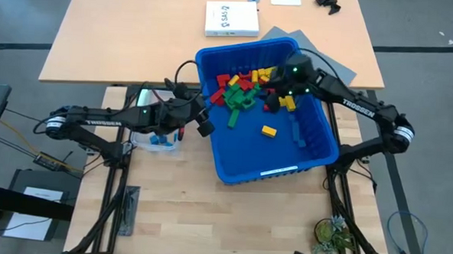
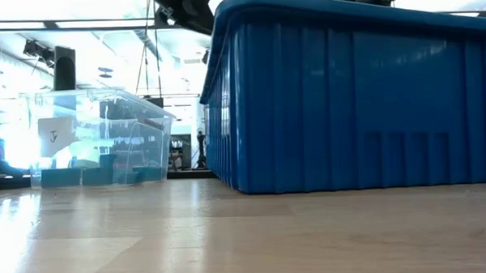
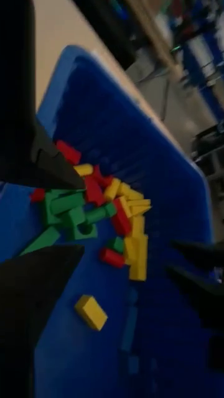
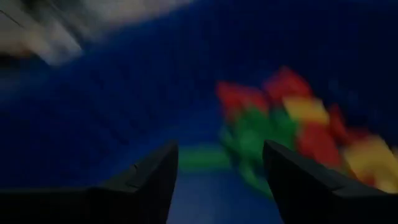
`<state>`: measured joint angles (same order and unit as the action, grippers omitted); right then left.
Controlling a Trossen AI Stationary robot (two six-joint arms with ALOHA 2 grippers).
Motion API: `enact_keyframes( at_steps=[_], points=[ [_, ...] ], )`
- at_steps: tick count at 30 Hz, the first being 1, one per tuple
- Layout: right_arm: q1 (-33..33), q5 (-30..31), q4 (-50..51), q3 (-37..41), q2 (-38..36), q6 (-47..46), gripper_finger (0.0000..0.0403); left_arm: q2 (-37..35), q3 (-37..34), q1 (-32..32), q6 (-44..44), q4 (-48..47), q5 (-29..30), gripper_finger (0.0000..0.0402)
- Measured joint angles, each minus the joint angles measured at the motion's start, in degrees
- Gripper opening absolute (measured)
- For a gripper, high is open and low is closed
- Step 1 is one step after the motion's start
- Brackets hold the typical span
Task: Sort blocks
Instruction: Put the blue block into the transparent bin
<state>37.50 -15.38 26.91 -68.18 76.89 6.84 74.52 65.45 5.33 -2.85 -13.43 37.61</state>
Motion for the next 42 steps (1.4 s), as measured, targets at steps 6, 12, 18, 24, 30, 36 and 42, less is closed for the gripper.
enact_keyframes(
  at_steps=[6,12,18,24,30,36,42],
  points=[
    [-0.22,15.11,15.72,0.02,3.66,0.02,0.0213,0.00,-0.02,1.96,1.68,-2.79,-2.65,0.0208],
    [-0.22,21.71,23.45,0.02,9.51,1.20,0.0207,0.02,-0.02,2.25,-1.71,-2.64,-2.76,0.0218],
    [-0.28,29.78,29.76,0.02,16.45,4.62,0.0195,0.02,-0.09,2.25,-1.93,-2.80,-2.76,0.0218],
    [-0.23,35.69,35.25,0.00,21.82,7.55,0.0165,0.04,-0.09,2.25,-2.14,-2.82,-2.76,0.0218],
    [0.94,35.68,35.20,-0.04,25.76,8.27,0.0120,0.04,-0.11,2.25,-2.91,-3.17,-2.76,0.0218],
    [1.79,33.88,35.21,-0.22,28.91,9.30,0.0086,0.07,-0.11,2.18,-2.66,-5.29,-2.76,0.0218],
    [1.57,28.88,30.41,0.00,29.78,10.90,0.0067,0.09,-0.11,2.18,-2.52,-5.80,-2.82,0.0218]
  ],
)
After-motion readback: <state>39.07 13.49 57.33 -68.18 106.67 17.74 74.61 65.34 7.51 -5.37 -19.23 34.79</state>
